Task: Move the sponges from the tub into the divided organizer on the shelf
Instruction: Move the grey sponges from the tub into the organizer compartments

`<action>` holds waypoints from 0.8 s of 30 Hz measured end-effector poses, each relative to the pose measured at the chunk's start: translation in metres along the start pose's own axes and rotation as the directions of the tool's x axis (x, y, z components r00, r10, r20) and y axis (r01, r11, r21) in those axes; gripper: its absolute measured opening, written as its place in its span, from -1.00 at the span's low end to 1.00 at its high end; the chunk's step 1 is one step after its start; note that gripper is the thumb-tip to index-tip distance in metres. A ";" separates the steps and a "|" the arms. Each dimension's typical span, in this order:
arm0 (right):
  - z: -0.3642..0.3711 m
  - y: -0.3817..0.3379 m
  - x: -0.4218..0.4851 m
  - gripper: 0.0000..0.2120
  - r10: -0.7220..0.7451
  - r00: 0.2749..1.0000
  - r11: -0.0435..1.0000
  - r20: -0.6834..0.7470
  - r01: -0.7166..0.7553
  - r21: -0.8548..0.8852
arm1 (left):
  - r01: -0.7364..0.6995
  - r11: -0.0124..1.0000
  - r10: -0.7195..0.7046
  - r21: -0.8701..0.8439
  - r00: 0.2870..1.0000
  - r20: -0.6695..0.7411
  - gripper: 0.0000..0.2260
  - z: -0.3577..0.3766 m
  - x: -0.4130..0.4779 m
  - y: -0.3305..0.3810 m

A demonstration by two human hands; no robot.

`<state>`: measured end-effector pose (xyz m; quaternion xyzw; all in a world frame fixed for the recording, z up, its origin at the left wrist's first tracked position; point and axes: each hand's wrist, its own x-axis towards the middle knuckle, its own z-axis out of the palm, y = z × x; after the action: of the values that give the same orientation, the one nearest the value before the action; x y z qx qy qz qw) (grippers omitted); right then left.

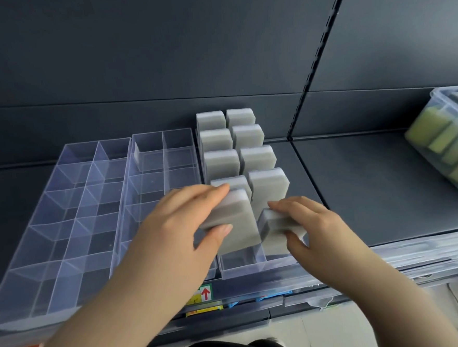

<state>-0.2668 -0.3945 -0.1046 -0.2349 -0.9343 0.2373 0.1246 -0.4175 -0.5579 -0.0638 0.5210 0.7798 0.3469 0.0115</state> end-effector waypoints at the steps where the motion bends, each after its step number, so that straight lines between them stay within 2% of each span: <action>1: 0.000 0.001 0.001 -0.52 -0.003 1.000 1.000 -0.003 0.004 0.008 | -0.003 1.000 0.003 0.012 1.000 0.003 -0.62 0.001 0.001 0.000; 10: -0.003 0.006 0.002 -0.51 -0.028 1.000 0.993 -0.001 0.028 0.117 | 0.004 0.999 -0.008 0.054 0.996 0.089 -0.55 0.025 -0.001 -0.003; 16: -0.003 0.006 0.002 -0.51 -0.035 0.999 0.990 -0.010 0.036 0.136 | 0.058 0.997 -0.064 0.045 0.985 0.158 -0.59 0.033 0.000 -0.006; 24: -0.005 0.004 0.002 -0.52 -0.024 1.000 0.985 -0.019 0.027 0.170 | 0.026 0.992 -0.050 0.123 0.978 0.202 -0.59 0.048 -0.001 -0.008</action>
<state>-0.2655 -0.3888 -0.1020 -0.2135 -0.9125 0.3125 0.1552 -0.4057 -0.5351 -0.1047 0.5387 0.8036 0.2440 0.0671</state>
